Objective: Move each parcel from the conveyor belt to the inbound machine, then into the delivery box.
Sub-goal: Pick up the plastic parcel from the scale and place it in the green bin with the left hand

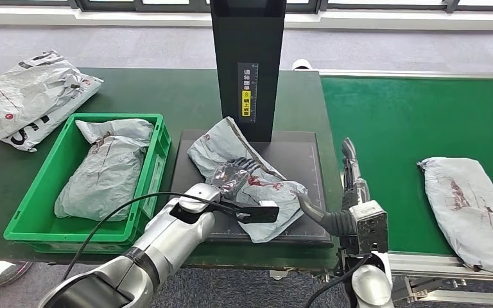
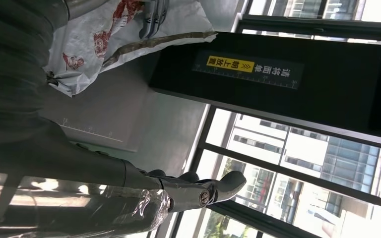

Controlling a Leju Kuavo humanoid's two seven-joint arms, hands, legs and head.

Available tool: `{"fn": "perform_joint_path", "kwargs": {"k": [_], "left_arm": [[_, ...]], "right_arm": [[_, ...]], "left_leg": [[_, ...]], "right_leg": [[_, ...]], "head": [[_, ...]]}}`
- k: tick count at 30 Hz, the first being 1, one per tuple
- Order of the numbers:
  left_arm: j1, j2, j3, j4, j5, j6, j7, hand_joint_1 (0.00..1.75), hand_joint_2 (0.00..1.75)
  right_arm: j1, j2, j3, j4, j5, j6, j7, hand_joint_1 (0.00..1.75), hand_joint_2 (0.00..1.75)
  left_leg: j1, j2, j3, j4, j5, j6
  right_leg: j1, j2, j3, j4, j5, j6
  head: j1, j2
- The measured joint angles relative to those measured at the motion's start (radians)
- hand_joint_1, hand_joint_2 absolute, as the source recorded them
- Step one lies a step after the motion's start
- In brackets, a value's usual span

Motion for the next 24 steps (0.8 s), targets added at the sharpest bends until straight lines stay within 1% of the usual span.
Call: {"fn": "perform_joint_path", "kwargs": {"k": [1, 4, 5, 9, 24], "left_arm": [[-0.007, -0.001, -0.008, 0.01, -0.009, -0.016, -0.004, 0.24, 1.75], [-0.031, -0.006, -0.038, 0.047, -0.036, -0.067, -0.015, 1.55, 1.75], [-0.038, -0.007, -0.049, 0.06, -0.043, -0.083, -0.021, 1.75, 1.75], [-0.056, -0.008, -0.085, 0.1, -0.052, -0.119, -0.043, 1.75, 1.75], [-0.069, -0.008, -0.113, 0.132, -0.046, -0.111, -0.043, 1.75, 1.75]], "right_arm": [[-0.001, 0.001, 0.0, 0.003, 0.001, 0.001, 0.0, 0.0, 1.75], [-0.005, 0.002, 0.0, 0.011, 0.003, 0.002, 0.0, 0.0, 1.75], [-0.007, 0.002, -0.001, 0.014, 0.003, 0.002, 0.0, 0.0, 1.75], [-0.014, 0.002, -0.001, 0.024, 0.003, 0.001, 0.0, 0.0, 1.75], [-0.021, 0.002, -0.005, 0.041, -0.002, -0.004, -0.003, 0.0, 1.75]], "left_leg": [[0.0, 0.0, 0.0, 0.0, 0.0, 0.0], [0.0, 0.0, 0.003, 0.0, 0.0, 0.0], [0.0, 0.0, 0.004, 0.0, 0.0, 0.0], [0.0, 0.0, 0.008, 0.0, -0.001, 0.001], [0.0, 0.0, 0.011, -0.001, -0.001, 0.001]], "right_leg": [[0.0, 0.0, 0.001, 0.0, 0.0, 0.0], [0.0, -0.001, 0.003, 0.0, 0.0, 0.0], [0.0, -0.001, 0.004, 0.0, 0.0, 0.0], [0.0, -0.002, 0.009, 0.0, -0.001, 0.001], [0.0, 0.0, 0.011, 0.0, -0.001, 0.0]], "head": [[0.0, 0.0], [0.0, 0.0], [0.0, 0.0], [0.0, 0.0], [0.0, 0.0]]}}
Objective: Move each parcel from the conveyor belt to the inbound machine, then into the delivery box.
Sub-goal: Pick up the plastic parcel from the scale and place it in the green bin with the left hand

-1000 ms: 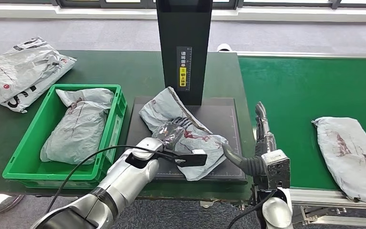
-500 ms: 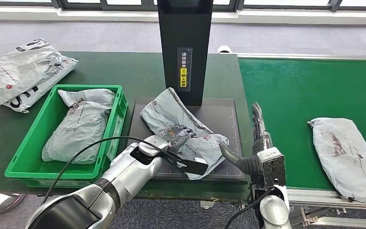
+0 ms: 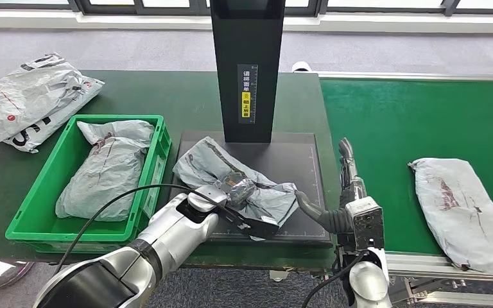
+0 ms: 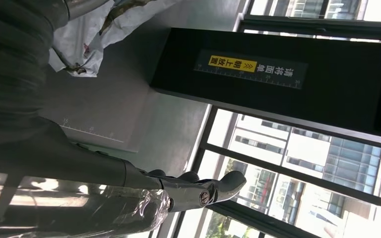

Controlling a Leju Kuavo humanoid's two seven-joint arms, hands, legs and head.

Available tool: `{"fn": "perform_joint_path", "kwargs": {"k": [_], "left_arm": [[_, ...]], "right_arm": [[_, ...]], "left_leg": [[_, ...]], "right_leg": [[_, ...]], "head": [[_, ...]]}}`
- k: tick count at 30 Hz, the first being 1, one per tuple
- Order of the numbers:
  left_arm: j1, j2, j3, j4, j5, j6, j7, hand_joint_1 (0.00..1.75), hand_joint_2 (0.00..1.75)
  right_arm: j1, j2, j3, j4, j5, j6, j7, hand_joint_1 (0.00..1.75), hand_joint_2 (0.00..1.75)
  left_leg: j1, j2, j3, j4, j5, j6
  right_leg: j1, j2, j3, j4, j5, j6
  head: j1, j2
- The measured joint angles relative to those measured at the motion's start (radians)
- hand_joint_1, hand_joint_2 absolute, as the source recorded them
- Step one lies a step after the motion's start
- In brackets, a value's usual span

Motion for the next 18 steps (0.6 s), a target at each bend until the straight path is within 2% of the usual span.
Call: {"fn": "perform_joint_path", "kwargs": {"k": [5, 11, 14, 18], "left_arm": [[0.0, 0.0, -0.002, 0.002, 0.007, 0.038, 0.014, 1.75, 1.75], [0.015, 0.024, 0.039, -0.055, 0.15, 0.238, -0.02, 1.75, 1.75], [0.039, 0.052, 0.09, -0.176, 0.194, 0.3, -0.021, 1.75, 1.75], [0.116, 0.092, 0.172, -0.467, 0.201, 0.368, 0.026, 1.75, 1.75]], "right_arm": [[0.0, 0.0, -0.018, 0.0, 0.0, -0.007, -0.001, 0.0, 1.75], [0.028, 0.0, -0.048, -0.02, -0.009, -0.041, -0.009, 0.0, 1.75], [0.06, 0.0, -0.062, -0.051, -0.014, -0.054, -0.011, 0.0, 1.75], [0.108, 0.003, -0.078, -0.095, -0.014, -0.066, -0.011, 0.0, 1.75]], "left_leg": [[0.0, 0.0, 0.0, 0.0, 0.0, 0.0], [0.0, 0.0, -0.002, 0.0, 0.0, 0.0], [0.0, 0.0, -0.002, 0.0, 0.0, 0.0], [0.0, 0.0, -0.004, 0.0, 0.0, -0.001]], "right_leg": [[0.0, 0.0, 0.0, 0.0, -0.001, 0.0], [0.0, 0.0, -0.002, 0.0, 0.0, 0.0], [0.0, 0.0, -0.002, 0.0, 0.0, 0.0], [0.0, 0.001, -0.005, 0.001, -0.001, -0.001]], "head": [[0.0, 0.0], [0.0, 0.0], [0.0, 0.0], [0.0, 0.0]]}}
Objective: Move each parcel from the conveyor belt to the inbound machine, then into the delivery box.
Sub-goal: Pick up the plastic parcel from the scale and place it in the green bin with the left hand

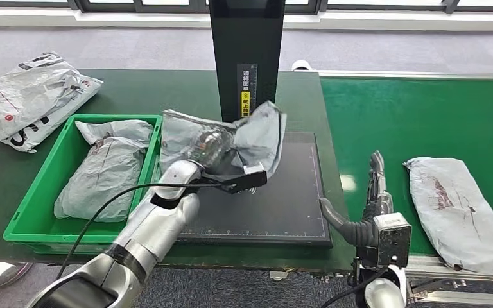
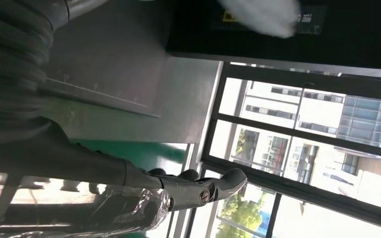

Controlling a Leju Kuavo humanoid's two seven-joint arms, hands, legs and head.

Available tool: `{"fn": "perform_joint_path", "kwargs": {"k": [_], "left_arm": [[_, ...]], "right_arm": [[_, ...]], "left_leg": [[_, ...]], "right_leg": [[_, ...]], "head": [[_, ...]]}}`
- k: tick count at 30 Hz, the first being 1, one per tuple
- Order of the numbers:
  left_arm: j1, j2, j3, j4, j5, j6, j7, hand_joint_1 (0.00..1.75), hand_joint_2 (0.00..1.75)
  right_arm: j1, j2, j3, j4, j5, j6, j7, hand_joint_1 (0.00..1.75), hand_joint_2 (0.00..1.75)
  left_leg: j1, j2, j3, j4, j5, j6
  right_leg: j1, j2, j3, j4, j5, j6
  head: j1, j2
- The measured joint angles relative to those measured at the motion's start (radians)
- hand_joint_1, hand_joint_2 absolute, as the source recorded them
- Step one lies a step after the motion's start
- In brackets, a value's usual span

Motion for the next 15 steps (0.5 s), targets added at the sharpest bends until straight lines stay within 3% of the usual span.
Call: {"fn": "perform_joint_path", "kwargs": {"k": [3, 9, 15], "left_arm": [[0.047, 0.021, 0.054, -0.194, -0.007, 0.009, 0.024, 1.75, 1.75], [0.142, 0.049, 0.146, -0.503, -0.071, 0.117, 0.08, 1.75, 1.75], [0.201, 0.073, 0.231, -0.728, -0.207, 0.182, 0.15, 1.75, 1.75]], "right_arm": [[0.026, 0.003, -0.008, -0.027, 0.0, -0.005, 0.001, 0.0, 1.75], [0.058, 0.018, -0.022, -0.07, 0.006, -0.009, 0.007, 0.0, 1.75], [0.078, 0.033, -0.04, -0.099, 0.014, -0.007, 0.013, 0.0, 1.75]], "left_leg": [[0.0, 0.0, -0.001, 0.0, -0.001, 0.0], [0.0, 0.0, -0.003, 0.0, -0.001, 0.0], [0.0, 0.0, -0.003, 0.0, -0.001, 0.0]], "right_leg": [[0.0, 0.0, -0.002, 0.0, -0.001, 0.0], [0.0, 0.0, -0.003, 0.0, -0.001, 0.0], [0.0, 0.0, -0.003, 0.0, -0.002, -0.001]], "head": [[0.0, 0.0], [0.0, 0.0], [0.0, 0.0]]}}
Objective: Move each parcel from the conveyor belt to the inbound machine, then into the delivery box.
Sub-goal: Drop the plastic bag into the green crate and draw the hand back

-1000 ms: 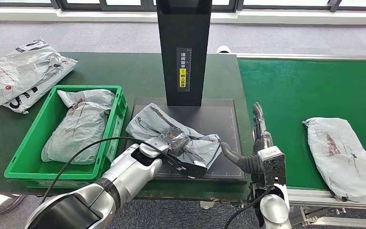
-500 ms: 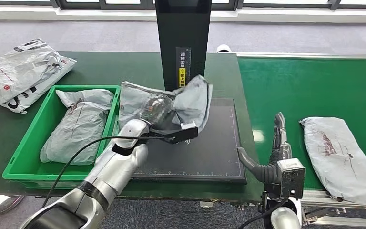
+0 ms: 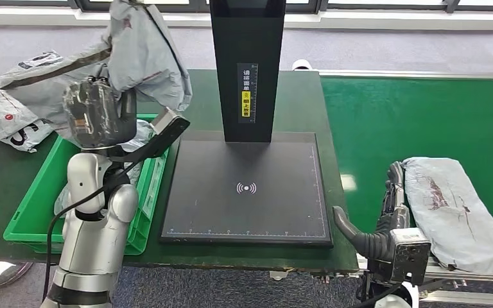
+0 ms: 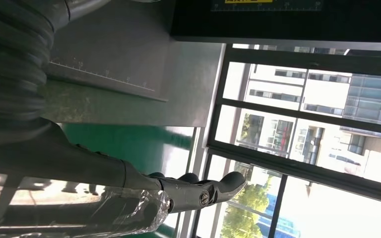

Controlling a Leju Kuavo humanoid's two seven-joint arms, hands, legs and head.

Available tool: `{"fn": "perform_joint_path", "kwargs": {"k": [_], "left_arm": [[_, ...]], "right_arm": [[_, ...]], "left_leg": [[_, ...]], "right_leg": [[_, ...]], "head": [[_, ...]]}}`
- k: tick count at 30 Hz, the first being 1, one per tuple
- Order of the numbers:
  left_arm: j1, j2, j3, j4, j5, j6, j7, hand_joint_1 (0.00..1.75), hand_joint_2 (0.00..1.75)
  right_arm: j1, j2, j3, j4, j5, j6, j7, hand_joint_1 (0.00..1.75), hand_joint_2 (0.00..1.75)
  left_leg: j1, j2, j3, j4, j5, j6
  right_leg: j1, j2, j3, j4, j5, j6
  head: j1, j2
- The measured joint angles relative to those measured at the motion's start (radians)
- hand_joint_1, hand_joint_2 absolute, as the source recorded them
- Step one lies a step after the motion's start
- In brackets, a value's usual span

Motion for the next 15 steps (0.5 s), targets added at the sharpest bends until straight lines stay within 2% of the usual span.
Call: {"fn": "perform_joint_path", "kwargs": {"k": [4, 6, 9, 12, 15], "left_arm": [[0.02, 0.025, 0.036, -0.08, -0.082, 0.021, 0.086, 1.75, 1.75], [0.019, 0.068, 0.045, -0.106, -0.09, -0.007, 0.182, 1.75, 1.75], [0.002, 0.146, 0.047, -0.1, -0.09, -0.118, 0.318, 1.75, 1.75], [-0.031, 0.2, 0.051, -0.02, -0.09, -0.227, 0.354, 1.75, 1.75], [-0.052, 0.23, 0.055, 0.08, -0.091, -0.254, 0.365, 1.75, 1.75]], "right_arm": [[0.004, 0.005, -0.001, -0.005, 0.005, 0.001, 0.0, 0.0, 1.75], [0.007, 0.007, -0.001, -0.005, 0.005, 0.001, 0.0, 0.0, 1.75], [0.01, 0.008, -0.001, -0.006, 0.005, 0.008, 0.004, 0.0, 1.75], [0.008, 0.008, -0.001, -0.007, 0.006, 0.028, 0.014, 0.0, 1.75], [0.004, 0.01, -0.002, -0.007, 0.006, 0.043, 0.02, 0.0, 1.75]], "left_leg": [[0.0, 0.001, 0.0, 0.0, 0.0, 0.0], [0.0, 0.001, 0.0, 0.0, 0.0, 0.0], [0.0, 0.001, 0.001, 0.0, 0.0, -0.001], [0.001, 0.0, 0.0, 0.0, 0.002, -0.002], [0.002, 0.001, 0.0, 0.0, 0.002, -0.003]], "right_leg": [[0.0, 0.001, 0.0, 0.0, 0.0, 0.0], [0.0, 0.001, 0.0, 0.0, 0.0, 0.0], [0.001, 0.001, -0.001, 0.0, 0.0, 0.0], [0.001, 0.0, -0.001, 0.001, 0.0, -0.001], [0.001, 0.002, -0.001, 0.001, 0.002, -0.003]], "head": [[0.0, 0.0], [0.0, 0.0], [0.0, 0.0], [0.0, 0.0], [0.0, 0.0]]}}
